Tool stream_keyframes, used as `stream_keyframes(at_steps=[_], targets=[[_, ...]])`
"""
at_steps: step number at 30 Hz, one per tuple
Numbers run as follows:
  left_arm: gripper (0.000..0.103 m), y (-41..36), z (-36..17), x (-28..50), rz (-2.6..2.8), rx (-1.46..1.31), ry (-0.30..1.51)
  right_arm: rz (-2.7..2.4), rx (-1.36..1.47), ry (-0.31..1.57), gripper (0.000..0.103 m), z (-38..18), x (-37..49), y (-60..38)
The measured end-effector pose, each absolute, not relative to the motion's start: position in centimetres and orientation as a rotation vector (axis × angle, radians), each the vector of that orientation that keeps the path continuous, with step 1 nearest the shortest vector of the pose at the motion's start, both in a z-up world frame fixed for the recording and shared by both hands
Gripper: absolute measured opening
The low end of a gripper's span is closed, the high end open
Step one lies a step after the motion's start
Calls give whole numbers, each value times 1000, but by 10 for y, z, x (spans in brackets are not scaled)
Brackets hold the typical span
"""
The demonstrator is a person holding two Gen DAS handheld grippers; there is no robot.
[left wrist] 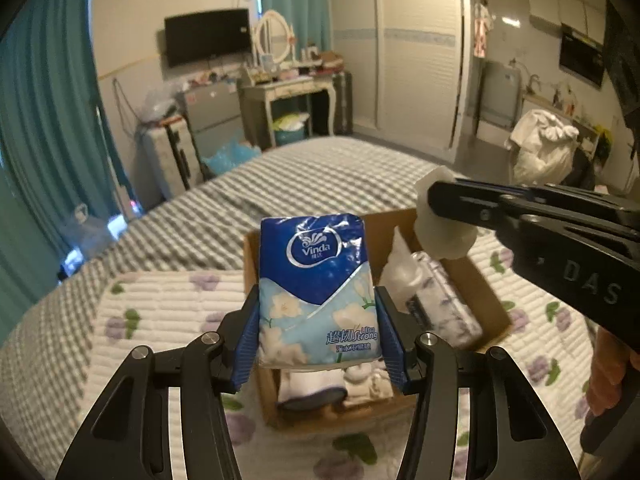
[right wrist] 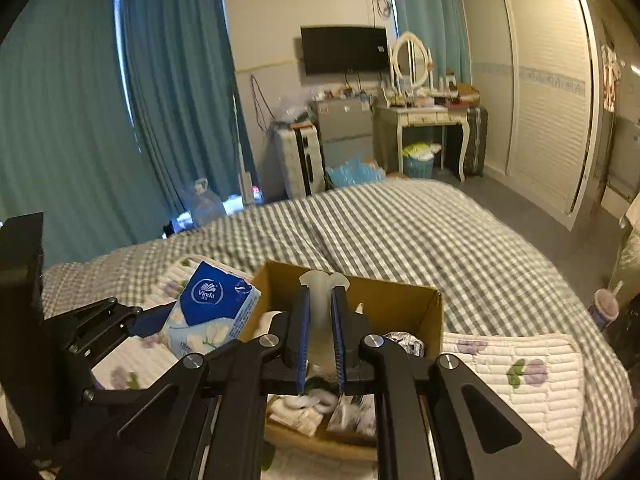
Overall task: Organize soft objects
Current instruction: 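Place the blue tissue pack and the sock into the box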
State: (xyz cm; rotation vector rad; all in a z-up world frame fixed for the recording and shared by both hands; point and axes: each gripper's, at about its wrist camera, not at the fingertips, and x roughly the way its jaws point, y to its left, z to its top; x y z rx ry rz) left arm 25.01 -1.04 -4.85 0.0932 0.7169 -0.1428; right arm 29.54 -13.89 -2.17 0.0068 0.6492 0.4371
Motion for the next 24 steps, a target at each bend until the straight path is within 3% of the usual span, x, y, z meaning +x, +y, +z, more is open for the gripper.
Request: stream_keyframes(at_steps=[4,6,7,8,9,11,12,21,24], targets=[[51,-9,-77,268,-139,108,760,427,30,689,12,-50,321,-138],[52,-9,-84,270,-144,112,765,415,46,699,18,-61,327,-138],[53,-9,-85,269,-154,106,761,411,62,702,27,-64,329,-140],[55,-8,-85,267,-162,99,752,404,75,709,28,-65,330,-142],[59,-9,-83,265,-159,99,745,397,70,707,28,-64,330,-142],[92,-10,-72,256,-127,104,698,367,42,690,28,-55,322,-143],[94,-10,-65,252,-114,99,672,364,44,685,28,-48,320,-143],[94,-4,52,180,-53,82,513,295,78,523,42,74,236,-180],[95,-1,94,138,-32,90,427,273,71,451,53,120,184,-195]])
